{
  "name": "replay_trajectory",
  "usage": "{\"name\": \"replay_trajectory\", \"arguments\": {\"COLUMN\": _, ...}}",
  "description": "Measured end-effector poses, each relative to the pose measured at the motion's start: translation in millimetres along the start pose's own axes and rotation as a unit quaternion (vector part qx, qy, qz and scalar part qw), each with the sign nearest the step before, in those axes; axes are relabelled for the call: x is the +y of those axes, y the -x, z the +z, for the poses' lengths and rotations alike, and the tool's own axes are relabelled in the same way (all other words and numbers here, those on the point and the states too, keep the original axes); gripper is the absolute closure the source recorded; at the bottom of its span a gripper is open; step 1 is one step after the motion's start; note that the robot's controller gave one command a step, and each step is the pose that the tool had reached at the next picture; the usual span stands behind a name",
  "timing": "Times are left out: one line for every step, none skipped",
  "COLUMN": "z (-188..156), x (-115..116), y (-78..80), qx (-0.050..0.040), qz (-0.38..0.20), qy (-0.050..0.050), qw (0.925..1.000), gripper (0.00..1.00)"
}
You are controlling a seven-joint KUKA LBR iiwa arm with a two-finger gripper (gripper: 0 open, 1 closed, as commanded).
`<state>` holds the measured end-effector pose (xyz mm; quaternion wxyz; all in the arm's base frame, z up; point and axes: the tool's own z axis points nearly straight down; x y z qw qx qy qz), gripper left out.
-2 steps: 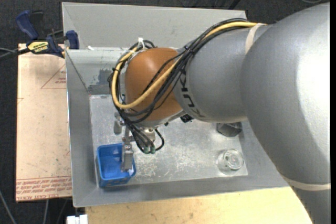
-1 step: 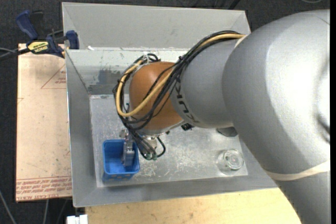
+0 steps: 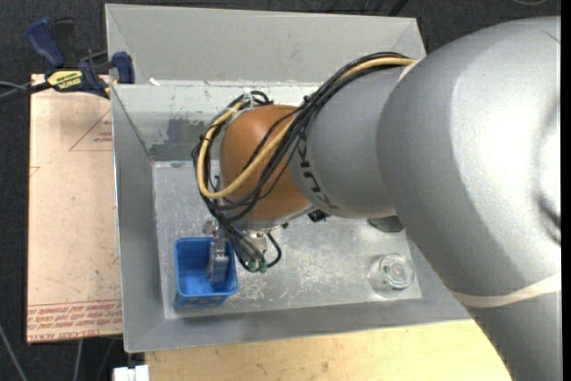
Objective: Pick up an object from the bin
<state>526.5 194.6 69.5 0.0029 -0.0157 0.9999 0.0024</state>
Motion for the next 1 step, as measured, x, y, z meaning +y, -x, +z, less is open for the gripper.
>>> {"name": "replay_trajectory", "arguments": {"z": -190.6, "x": 14.3, "y": 9.8, "qx": -0.0014, "qz": 0.018, "qy": 0.001, "qw": 0.9998, "gripper": 1.0}}
